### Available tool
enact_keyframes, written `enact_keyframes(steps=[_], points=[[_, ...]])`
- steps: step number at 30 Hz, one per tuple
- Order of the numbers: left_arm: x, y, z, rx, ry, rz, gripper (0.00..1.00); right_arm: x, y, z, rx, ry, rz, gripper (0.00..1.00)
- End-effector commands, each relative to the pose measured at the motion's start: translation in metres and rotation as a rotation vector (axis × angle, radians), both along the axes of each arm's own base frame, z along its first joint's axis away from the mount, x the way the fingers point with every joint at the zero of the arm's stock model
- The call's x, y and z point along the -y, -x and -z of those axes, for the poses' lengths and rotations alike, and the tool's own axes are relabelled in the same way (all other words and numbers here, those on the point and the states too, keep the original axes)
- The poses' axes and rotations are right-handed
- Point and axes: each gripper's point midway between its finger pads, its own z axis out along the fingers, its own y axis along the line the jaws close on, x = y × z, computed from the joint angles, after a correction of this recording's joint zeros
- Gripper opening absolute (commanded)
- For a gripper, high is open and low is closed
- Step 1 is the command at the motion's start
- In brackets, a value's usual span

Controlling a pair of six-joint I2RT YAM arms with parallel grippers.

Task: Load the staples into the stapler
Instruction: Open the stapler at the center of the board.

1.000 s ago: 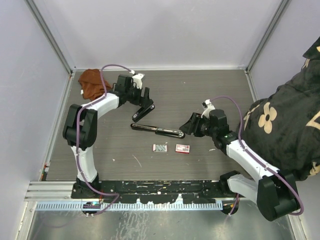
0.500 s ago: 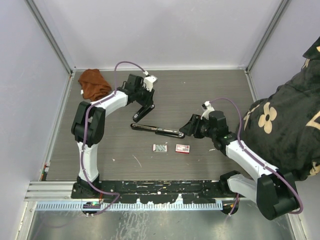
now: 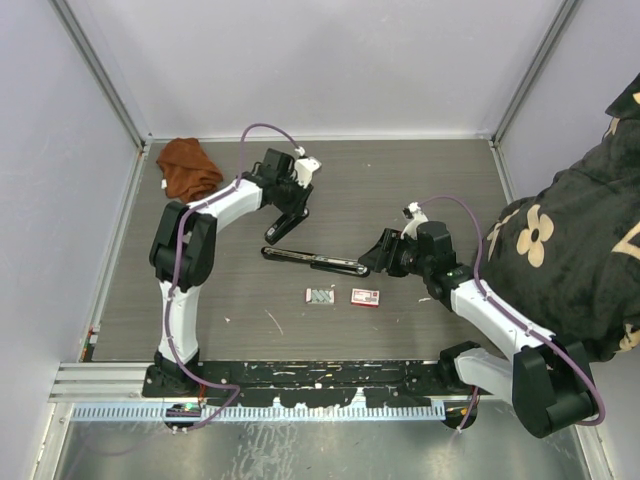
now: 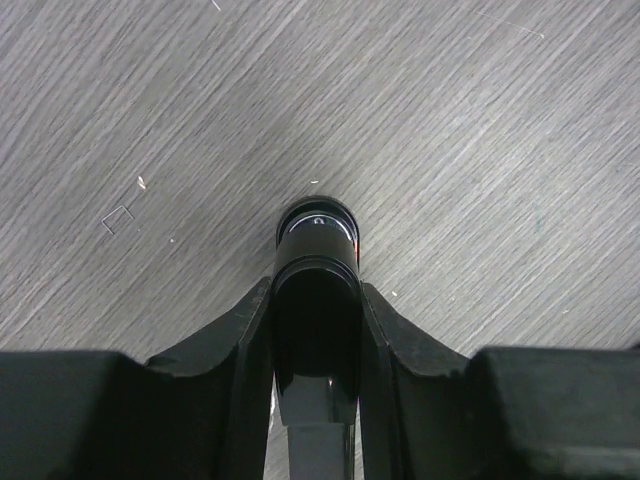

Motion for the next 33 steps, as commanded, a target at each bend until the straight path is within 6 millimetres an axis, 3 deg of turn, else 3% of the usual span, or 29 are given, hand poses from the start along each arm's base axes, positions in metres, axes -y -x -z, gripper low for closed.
enact_keyframes(steps=[1, 4, 6, 10, 13, 18, 26, 30, 33], points=[[0.003, -0.003, -0.012, 0.038, -0.022, 0.019, 0.27, -0.004, -0.008, -0.023, 0.077, -0.032, -0.002, 0.59], [0.005, -0.005, -0.022, 0.065, -0.009, 0.019, 0.09, -0.003, -0.01, -0.027, 0.084, -0.036, 0.014, 0.59], [0.007, -0.01, -0.042, 0.116, 0.012, 0.016, 0.01, -0.002, -0.011, -0.031, 0.085, -0.041, 0.022, 0.59], [0.012, -0.016, -0.106, 0.243, 0.07, 0.036, 0.0, 0.001, -0.017, -0.046, 0.072, -0.064, 0.052, 0.59], [0.018, -0.005, -0.157, 0.298, 0.137, 0.072, 0.0, 0.001, -0.021, -0.061, 0.052, -0.127, 0.06, 0.59], [0.023, 0.04, -0.21, 0.352, 0.207, 0.126, 0.0, -0.006, -0.022, -0.09, 0.024, -0.24, 0.002, 0.6], [0.031, 0.146, -0.228, 0.324, 0.289, 0.226, 0.0, -0.032, -0.004, -0.134, 0.006, -0.368, -0.224, 0.67], [0.043, 0.195, -0.226, 0.302, 0.294, 0.323, 0.0, -0.039, 0.004, -0.14, -0.011, -0.419, -0.29, 0.68], [0.051, 0.22, -0.224, 0.298, 0.268, 0.382, 0.0, -0.047, 0.01, -0.141, -0.028, -0.484, -0.326, 0.67]])
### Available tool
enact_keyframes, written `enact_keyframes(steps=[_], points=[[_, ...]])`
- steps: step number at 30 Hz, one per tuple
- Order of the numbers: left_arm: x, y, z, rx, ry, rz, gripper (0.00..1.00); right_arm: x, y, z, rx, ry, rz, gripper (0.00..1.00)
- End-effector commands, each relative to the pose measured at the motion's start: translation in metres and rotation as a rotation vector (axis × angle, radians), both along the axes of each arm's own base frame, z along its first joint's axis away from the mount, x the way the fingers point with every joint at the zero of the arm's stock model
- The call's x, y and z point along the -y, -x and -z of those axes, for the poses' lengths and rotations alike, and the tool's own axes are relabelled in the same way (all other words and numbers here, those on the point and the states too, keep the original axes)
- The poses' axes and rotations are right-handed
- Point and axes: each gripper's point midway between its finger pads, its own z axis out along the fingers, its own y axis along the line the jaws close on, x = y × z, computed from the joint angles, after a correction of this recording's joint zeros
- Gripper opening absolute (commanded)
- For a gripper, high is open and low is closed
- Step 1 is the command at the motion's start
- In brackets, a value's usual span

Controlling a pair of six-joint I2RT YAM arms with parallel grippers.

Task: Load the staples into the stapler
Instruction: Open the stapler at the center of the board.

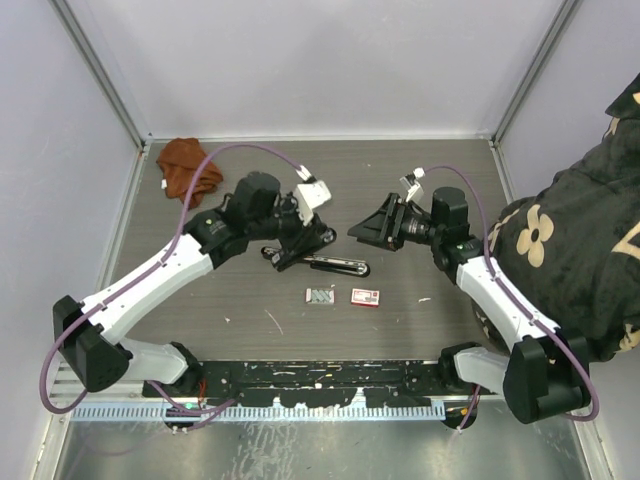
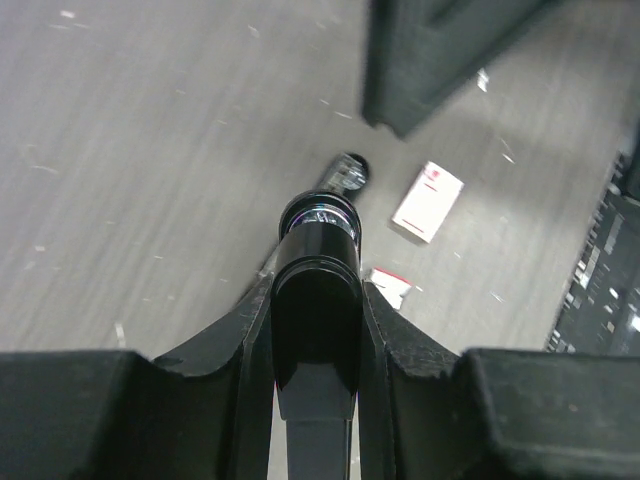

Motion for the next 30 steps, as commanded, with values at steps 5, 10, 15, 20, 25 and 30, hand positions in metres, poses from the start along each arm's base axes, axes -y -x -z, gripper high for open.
enact_keyframes(steps=[5, 10, 15, 20, 25, 30], points=[[0.016, 0.04, -0.014, 0.047, -0.008, 0.1, 0.0, -0.029, 0.02, -0.02, 0.023, -0.126, -0.148, 0.64], [0.017, 0.041, -0.019, 0.067, -0.007, 0.117, 0.0, -0.03, 0.021, 0.002, -0.029, -0.098, -0.131, 0.58], [0.02, 0.042, -0.021, 0.067, -0.005, 0.13, 0.0, -0.032, 0.022, 0.023, -0.072, -0.074, -0.141, 0.52], [0.023, 0.045, -0.022, 0.065, -0.002, 0.146, 0.0, -0.038, 0.024, 0.033, -0.077, -0.074, -0.16, 0.51], [0.024, 0.048, -0.021, 0.054, -0.004, 0.16, 0.0, -0.04, 0.022, 0.031, -0.074, -0.085, -0.165, 0.5], [0.026, 0.047, -0.017, 0.045, -0.017, 0.157, 0.0, -0.044, 0.027, 0.023, -0.076, -0.113, -0.196, 0.5]])
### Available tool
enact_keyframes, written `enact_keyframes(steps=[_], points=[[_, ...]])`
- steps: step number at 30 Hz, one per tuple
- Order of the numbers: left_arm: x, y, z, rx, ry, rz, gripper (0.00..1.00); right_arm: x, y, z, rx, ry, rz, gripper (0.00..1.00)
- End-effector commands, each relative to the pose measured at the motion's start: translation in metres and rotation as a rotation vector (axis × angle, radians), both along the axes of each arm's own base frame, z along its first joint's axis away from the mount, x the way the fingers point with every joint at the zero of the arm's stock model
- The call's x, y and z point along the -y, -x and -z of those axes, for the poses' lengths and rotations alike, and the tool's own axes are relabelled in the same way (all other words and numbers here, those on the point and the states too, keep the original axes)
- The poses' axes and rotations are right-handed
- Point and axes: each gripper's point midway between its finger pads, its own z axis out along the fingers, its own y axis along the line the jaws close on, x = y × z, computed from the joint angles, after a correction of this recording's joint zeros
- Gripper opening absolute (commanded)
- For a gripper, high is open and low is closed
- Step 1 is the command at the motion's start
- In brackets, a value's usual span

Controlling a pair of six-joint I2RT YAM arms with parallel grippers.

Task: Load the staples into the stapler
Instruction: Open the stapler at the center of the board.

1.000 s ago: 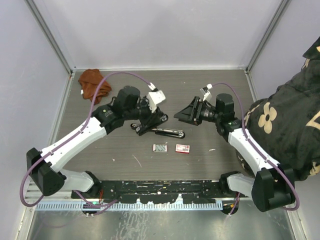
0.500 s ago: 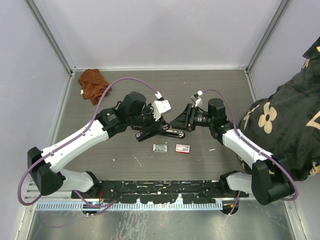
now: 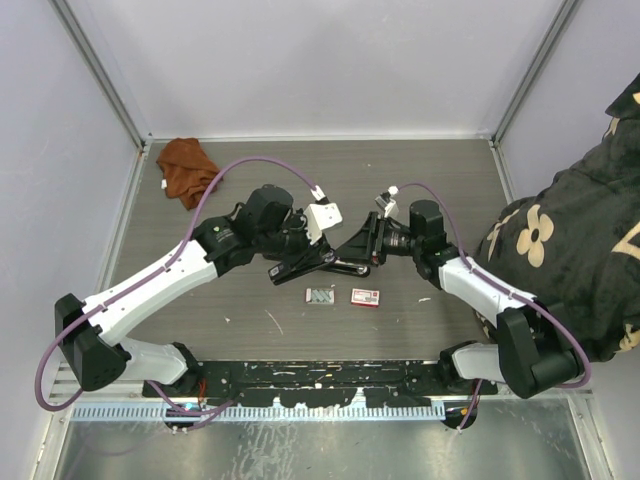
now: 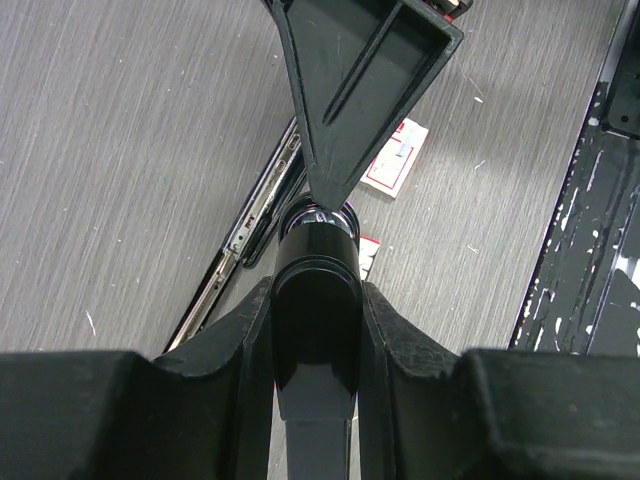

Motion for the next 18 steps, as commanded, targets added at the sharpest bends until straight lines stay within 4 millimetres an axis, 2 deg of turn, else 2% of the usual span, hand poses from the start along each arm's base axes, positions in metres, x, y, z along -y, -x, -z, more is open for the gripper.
enact_keyframes(steps=[1, 18], points=[[0.0136, -0.0037, -0.0431, 0.083, 0.106, 0.029, 0.0, -0.0066, 0.0013, -0.0197, 0.059, -0.054, -0.035, 0.5], [0.0132, -0.0043, -0.035, 0.075, 0.068, 0.024, 0.0, -0.0065, -0.001, -0.0287, 0.045, -0.102, 0.009, 0.44]])
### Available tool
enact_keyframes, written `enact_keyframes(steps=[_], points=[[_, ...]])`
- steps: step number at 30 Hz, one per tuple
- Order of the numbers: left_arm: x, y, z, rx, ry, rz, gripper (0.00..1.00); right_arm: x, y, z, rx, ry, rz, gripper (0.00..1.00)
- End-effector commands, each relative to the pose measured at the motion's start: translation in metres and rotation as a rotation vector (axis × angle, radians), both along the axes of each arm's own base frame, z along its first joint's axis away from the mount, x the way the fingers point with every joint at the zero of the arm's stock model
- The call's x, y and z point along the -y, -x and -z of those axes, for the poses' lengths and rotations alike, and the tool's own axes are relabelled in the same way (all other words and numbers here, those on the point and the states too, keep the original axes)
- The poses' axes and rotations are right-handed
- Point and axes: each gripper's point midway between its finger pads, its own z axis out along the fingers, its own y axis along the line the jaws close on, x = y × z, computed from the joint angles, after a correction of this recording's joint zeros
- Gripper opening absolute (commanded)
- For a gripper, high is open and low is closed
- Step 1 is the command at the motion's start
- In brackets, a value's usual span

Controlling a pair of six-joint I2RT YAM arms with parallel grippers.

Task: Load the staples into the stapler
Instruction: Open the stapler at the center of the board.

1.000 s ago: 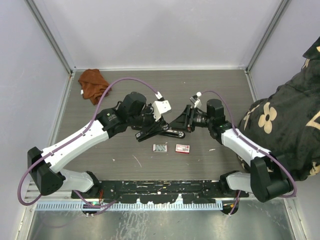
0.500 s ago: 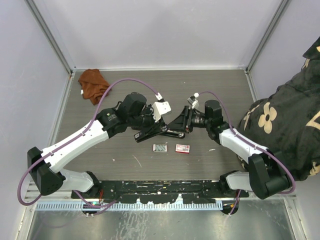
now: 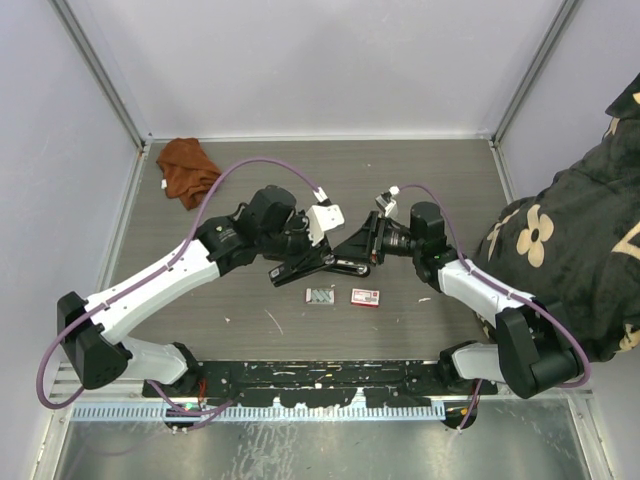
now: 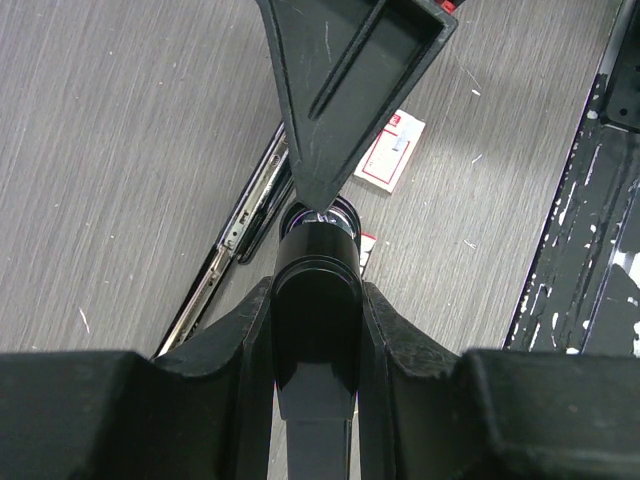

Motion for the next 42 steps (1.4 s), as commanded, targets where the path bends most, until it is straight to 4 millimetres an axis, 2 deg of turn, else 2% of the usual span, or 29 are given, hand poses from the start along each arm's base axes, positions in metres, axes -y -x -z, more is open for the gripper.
enact_keyframes(steps=[1, 5, 11, 16, 24, 34, 39, 42], points=[[0.013, -0.006, -0.038, 0.083, 0.083, 0.022, 0.0, -0.002, -0.002, -0.023, 0.081, -0.047, 0.008, 0.43], [0.013, -0.004, -0.038, 0.085, 0.083, 0.023, 0.0, -0.002, -0.004, -0.026, 0.093, -0.044, 0.019, 0.42], [0.015, -0.002, -0.04, 0.088, 0.092, 0.028, 0.0, -0.003, 0.002, -0.014, 0.064, -0.024, -0.011, 0.42], [0.015, -0.002, -0.041, 0.09, 0.091, 0.028, 0.0, -0.012, 0.01, -0.013, 0.069, -0.019, -0.05, 0.41], [0.014, -0.001, -0.044, 0.105, 0.104, 0.023, 0.0, -0.021, 0.013, 0.0, 0.042, -0.001, -0.061, 0.34], [0.009, -0.007, -0.047, 0.138, 0.106, -0.014, 0.0, -0.021, 0.015, 0.011, -0.001, -0.004, -0.047, 0.33], [0.012, -0.003, -0.049, 0.135, 0.123, 0.004, 0.0, -0.023, 0.016, 0.01, -0.01, -0.022, -0.048, 0.33], [0.016, 0.002, -0.048, 0.123, 0.14, 0.027, 0.0, -0.027, 0.014, 0.003, 0.0, -0.049, -0.054, 0.33]])
